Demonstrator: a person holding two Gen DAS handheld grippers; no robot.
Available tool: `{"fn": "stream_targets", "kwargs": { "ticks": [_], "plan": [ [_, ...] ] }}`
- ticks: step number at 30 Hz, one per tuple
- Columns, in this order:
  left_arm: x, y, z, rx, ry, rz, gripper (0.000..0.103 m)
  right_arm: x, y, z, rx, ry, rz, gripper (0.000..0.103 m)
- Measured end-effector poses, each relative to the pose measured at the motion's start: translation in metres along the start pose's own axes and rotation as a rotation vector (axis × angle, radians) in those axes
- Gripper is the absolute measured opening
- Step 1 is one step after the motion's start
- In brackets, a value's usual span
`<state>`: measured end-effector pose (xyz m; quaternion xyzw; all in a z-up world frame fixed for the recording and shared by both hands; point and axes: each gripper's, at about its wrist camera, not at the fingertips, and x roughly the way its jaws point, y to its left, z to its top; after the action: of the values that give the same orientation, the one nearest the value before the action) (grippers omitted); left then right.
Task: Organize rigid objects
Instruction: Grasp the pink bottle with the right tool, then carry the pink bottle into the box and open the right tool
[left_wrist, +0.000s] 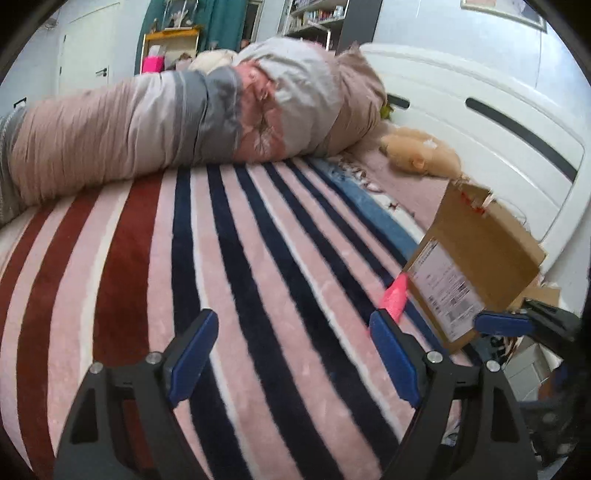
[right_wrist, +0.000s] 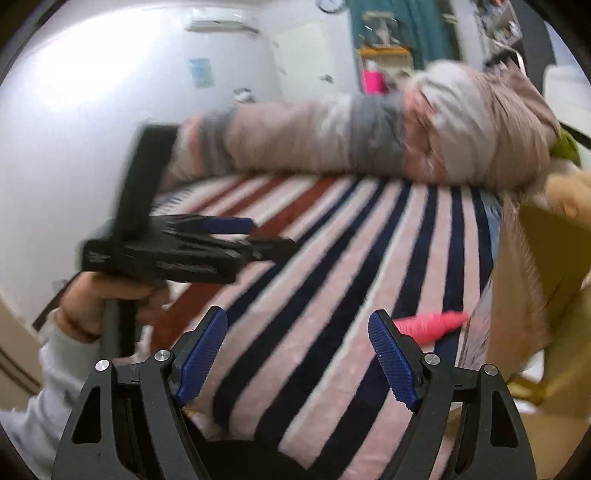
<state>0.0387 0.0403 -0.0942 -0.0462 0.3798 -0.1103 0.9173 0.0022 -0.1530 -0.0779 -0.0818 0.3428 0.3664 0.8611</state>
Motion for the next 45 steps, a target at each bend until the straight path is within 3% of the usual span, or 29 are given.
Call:
{"fn": "stream_targets", "kwargs": {
  "ticks": [3,7,10,16,19,21,23,26,29,30,32,34,35,36,37,39,43,45],
  "plan": [
    [0.006,0.001,-0.005,0.025,-0.028,0.054,0.082,0.040,-0.014,-0.011,0.056,0.064,-0.115,0.077],
    [0.015,0.007,-0.009,-0.024,-0.031,0.030,0.082,0.080,-0.048,-0.018,0.152,0.148,-0.247,0.078],
    [0.015,0.009,-0.009,-0.028,-0.038,0.047,0.082,0.094,-0.069,-0.016,0.211,0.115,-0.287,0.078],
    [0.015,0.017,-0.009,-0.074,-0.042,0.039,0.082,0.123,-0.077,-0.002,0.179,0.114,-0.400,0.080],
    [0.014,0.021,-0.010,-0.089,-0.046,0.054,0.082,0.131,-0.081,-0.003,0.169,0.132,-0.432,0.057],
    [0.013,0.023,-0.010,-0.101,-0.048,0.049,0.082,0.136,-0.089,-0.007,0.191,0.147,-0.443,0.036],
    [0.013,0.024,-0.010,-0.108,-0.049,0.050,0.082,0.136,-0.094,-0.011,0.215,0.140,-0.433,0.033],
    [0.014,0.026,-0.011,-0.110,-0.045,0.057,0.082,0.132,-0.093,-0.008,0.214,0.132,-0.410,0.033],
    [0.014,0.027,-0.010,-0.113,-0.045,0.059,0.082,0.131,-0.087,-0.001,0.205,0.131,-0.407,0.068],
    [0.014,0.027,-0.010,-0.115,-0.047,0.057,0.082,0.131,-0.086,0.003,0.212,0.115,-0.385,0.072],
    [0.014,0.028,-0.010,-0.119,-0.049,0.057,0.082,0.137,-0.087,0.011,0.224,0.124,-0.415,0.072],
    [0.015,0.028,-0.010,-0.120,-0.047,0.064,0.082,0.147,-0.094,0.018,0.247,0.141,-0.437,0.069],
    [0.015,0.030,-0.011,-0.121,-0.046,0.067,0.082,0.153,-0.099,0.020,0.254,0.156,-0.453,0.058],
    [0.016,0.031,-0.011,-0.123,-0.045,0.070,0.082,0.159,-0.105,0.021,0.252,0.172,-0.486,0.035],
    [0.016,0.033,-0.011,-0.130,-0.044,0.069,0.082,0.161,-0.108,0.019,0.247,0.180,-0.501,0.031],
    [0.015,0.037,-0.012,-0.146,-0.043,0.064,0.082,0.157,-0.105,0.017,0.218,0.172,-0.474,0.027],
    [0.016,0.039,-0.013,-0.154,-0.039,0.053,0.082,0.136,-0.076,0.006,0.116,0.151,-0.228,0.027],
    [0.018,0.038,-0.013,-0.150,-0.032,0.051,0.082,0.129,-0.060,-0.003,0.059,0.172,-0.162,0.027]
  ]
}}
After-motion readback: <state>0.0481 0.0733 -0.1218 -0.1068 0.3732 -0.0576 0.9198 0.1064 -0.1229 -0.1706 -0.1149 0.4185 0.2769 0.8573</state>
